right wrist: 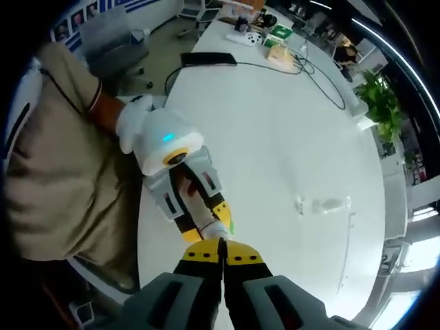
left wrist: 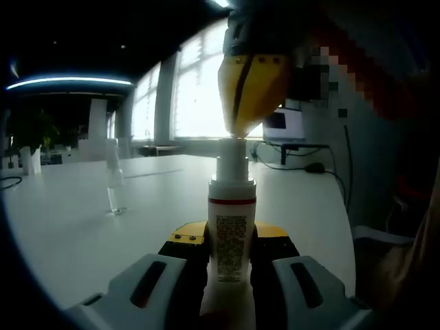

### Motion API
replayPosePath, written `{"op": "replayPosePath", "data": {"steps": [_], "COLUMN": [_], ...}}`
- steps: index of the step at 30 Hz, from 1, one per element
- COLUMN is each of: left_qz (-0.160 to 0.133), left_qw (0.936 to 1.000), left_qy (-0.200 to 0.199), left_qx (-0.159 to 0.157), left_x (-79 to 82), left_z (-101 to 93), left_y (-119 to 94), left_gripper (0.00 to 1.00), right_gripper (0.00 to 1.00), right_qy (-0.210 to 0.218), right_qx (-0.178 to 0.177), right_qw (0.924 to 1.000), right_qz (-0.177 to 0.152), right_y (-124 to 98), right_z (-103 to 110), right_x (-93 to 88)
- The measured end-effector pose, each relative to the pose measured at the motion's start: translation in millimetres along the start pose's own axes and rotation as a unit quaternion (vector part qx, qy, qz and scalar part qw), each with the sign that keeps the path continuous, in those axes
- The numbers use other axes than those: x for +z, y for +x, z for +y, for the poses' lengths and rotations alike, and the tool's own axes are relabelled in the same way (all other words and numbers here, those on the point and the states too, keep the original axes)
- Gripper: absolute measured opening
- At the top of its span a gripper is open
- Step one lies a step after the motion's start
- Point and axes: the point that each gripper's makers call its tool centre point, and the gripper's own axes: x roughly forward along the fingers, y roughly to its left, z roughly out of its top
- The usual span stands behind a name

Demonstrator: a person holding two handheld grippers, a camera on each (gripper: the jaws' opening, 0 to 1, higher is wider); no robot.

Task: Clamp pump bottle remove cover press pump head put on cover

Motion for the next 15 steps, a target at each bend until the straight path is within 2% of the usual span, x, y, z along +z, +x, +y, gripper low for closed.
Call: {"op": "replayPosePath", "data": {"steps": [7, 15], "left_qz": [0.0, 0.0], "left_qw": [1.0, 1.0], "left_qy": [-0.001, -0.001], "left_qx": [0.0, 0.0], "left_x": [-0.1, 0.4], "left_z": [0.4, 0.0], "left_y": [-0.5, -0.2], "left_gripper": [0.14, 0.14], "right_gripper": [0.0, 0.0], "right_qy": [-0.004, 0.017], "right_qx": [-0.011, -0.018], "right_qw": [0.9999, 0.9991], "right_qz": [-0.004, -0.034], "right_y": [-0.1, -1.5], "right_z": [-1.3, -3.0], "right_x": [0.8, -0.9]}}
